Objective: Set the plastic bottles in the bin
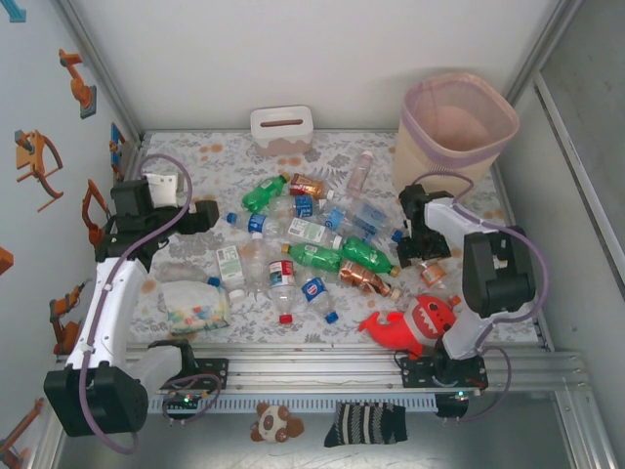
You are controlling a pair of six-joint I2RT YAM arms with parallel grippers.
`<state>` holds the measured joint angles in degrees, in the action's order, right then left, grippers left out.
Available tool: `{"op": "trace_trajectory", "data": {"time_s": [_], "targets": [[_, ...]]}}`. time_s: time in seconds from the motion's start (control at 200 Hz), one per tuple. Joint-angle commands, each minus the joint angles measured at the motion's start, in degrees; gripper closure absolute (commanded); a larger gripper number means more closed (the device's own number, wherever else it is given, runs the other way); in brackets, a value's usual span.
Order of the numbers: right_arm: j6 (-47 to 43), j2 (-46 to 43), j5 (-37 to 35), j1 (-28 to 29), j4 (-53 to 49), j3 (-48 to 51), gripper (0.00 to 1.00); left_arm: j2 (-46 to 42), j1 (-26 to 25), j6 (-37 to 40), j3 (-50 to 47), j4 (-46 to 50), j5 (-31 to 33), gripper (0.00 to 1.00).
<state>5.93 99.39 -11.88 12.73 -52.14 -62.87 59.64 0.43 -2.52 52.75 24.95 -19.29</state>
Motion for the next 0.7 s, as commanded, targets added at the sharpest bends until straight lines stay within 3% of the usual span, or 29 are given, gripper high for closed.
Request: {"op": "trace_trajectory", "data": {"time_s": [0.0,0.205,0.691], "targets": [[-1.84,1.77,-4.02,0.76,-2.13,-2.30,0.23,-0.31,0.36,0.59,-0.63,0.71,-0.66,0.02],[-2.88,3.87,-7.60,0.96,-2.89,-3.04,0.26,-0.29,0.41,0.69,-0.63,1.06,-0.23,0.02],[-3.08,1.93,-8.62,1.76,-2.71,-2.85,0.36,-0.57,0.80,0.77,-0.81,1.07,0.19,0.02]]}}
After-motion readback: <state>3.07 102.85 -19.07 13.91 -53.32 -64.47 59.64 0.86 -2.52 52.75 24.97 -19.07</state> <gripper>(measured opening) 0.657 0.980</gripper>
